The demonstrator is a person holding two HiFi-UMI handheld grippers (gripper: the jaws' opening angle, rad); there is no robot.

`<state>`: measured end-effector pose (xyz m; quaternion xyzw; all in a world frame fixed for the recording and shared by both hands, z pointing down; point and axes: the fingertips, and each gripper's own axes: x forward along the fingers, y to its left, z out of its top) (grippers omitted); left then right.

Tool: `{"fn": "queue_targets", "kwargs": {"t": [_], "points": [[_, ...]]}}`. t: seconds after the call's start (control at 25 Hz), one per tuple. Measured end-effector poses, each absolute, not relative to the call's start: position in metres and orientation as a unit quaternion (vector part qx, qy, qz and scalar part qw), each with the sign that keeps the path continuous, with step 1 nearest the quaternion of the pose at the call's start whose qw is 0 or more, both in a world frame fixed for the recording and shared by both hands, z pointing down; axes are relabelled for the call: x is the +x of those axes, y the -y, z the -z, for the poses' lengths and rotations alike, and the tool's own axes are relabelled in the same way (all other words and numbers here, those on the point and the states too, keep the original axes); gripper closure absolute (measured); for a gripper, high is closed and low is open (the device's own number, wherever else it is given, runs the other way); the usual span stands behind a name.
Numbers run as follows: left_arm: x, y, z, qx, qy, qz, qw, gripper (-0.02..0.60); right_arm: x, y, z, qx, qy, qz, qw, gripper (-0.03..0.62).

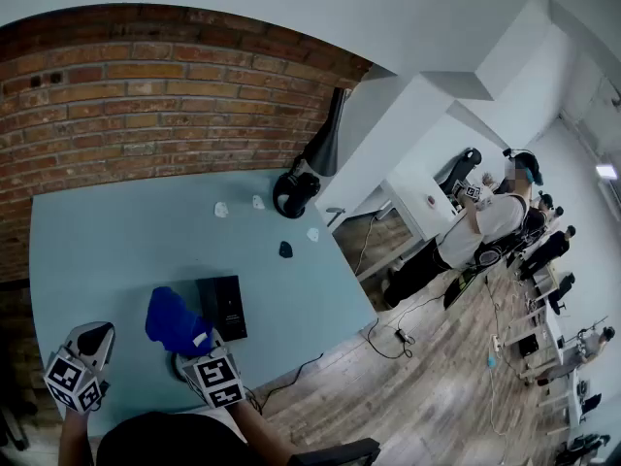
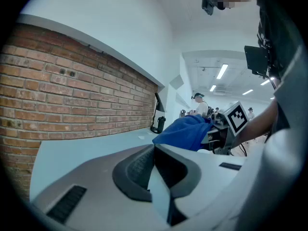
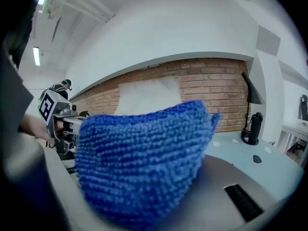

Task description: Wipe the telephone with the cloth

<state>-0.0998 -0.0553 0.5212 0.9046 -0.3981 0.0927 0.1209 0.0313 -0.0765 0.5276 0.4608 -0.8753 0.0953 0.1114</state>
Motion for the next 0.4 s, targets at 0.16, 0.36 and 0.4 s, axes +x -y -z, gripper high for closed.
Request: {"fn": "queue_targets", "kwargs": {"t": [0.16,0.36,0.4], "points": [[-0.099,0.05,-0.526,0.905,0.395,-0.096,0.126,0.561,0.024,0.071,-0.534,0.453,0.878,-0.095,0.12,0.534],[-0.098,0.046,-0.534,0.904,0.391,-0.11,0.129,0.561,0.016,0.069,-0.543,0.443,0.881,-0.092,0.136,0.534],[-0.098,0.045,-0.536,0.904,0.391,-0.115,0.129,0.561,0.014,0.069,-0.545,0.441,0.882,-0.089,0.14,0.534]]}}
